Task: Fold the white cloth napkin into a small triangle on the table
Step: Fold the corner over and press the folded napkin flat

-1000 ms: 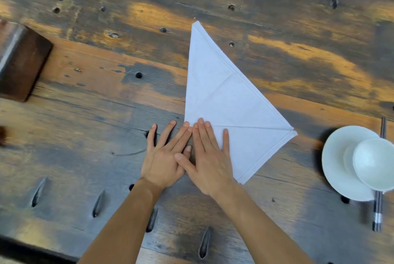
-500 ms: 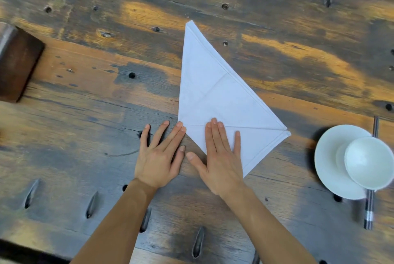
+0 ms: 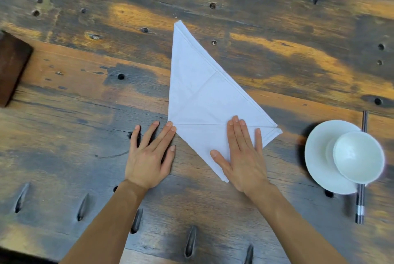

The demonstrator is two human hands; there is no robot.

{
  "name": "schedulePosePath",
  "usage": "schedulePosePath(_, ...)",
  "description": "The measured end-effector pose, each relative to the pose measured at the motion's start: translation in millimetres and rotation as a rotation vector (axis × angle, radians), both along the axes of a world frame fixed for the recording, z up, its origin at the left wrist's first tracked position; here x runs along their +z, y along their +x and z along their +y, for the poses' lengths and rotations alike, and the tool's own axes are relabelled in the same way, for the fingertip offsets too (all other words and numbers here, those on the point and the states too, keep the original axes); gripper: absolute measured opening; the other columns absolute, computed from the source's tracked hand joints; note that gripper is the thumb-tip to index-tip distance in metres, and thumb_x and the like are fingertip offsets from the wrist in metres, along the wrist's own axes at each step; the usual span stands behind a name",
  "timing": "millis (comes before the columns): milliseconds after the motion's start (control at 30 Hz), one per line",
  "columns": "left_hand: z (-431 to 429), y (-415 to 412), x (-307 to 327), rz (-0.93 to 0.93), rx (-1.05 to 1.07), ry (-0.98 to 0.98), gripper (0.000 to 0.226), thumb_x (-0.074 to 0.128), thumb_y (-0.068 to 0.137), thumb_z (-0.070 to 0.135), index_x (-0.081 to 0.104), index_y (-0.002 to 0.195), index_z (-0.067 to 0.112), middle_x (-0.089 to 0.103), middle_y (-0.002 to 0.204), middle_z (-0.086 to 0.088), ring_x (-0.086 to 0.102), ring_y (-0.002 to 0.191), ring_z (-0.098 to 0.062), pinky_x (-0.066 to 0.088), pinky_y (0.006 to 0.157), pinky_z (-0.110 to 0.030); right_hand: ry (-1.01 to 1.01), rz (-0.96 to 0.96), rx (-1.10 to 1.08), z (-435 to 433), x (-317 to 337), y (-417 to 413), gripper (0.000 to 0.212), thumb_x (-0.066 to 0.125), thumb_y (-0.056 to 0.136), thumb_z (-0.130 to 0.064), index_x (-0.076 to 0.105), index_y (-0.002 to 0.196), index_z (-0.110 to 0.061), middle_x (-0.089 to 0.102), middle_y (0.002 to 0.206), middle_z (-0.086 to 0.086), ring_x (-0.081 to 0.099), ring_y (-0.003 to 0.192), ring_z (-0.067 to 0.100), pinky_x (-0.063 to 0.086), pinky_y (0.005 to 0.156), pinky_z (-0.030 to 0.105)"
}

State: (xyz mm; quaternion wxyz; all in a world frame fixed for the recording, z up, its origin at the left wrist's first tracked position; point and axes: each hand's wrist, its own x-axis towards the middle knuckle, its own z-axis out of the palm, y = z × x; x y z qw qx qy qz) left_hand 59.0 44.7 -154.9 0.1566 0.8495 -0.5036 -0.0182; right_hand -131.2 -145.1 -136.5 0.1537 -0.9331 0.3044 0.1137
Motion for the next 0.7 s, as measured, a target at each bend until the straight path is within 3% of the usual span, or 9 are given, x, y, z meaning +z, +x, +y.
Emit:
schedulePosePath(300,-1,0,1,0.0,0.006,0.007,0.046,0.047,0.104,0.033,0.057,0.146,0.017,0.052,0.154,0.004,0.045,0.146,-0.029,0.026,0.118,-0.066,0.004,0.009,-0.02,-26,0,-23,0.09,0.005,0.098,-0.074,-0.002,0.162,-0.012,-0.006,0.17,0.002,-0.013,0.155,0.011,-0.009,0.125,0.048)
schedulePosePath(700,0,0,1,0.005,0.005,0.011,0.046,0.046,0.105,0.034,0.056,0.147,0.018,0.051,0.154,0.005,0.044,0.147,-0.028,0.026,0.119,-0.066,0.001,0.011,-0.122,-46,-1,-41,0.089,0.008,0.097,-0.074,-0.003,0.162,-0.015,-0.005,0.17,0.002,-0.007,0.156,0.015,-0.006,0.125,0.05)
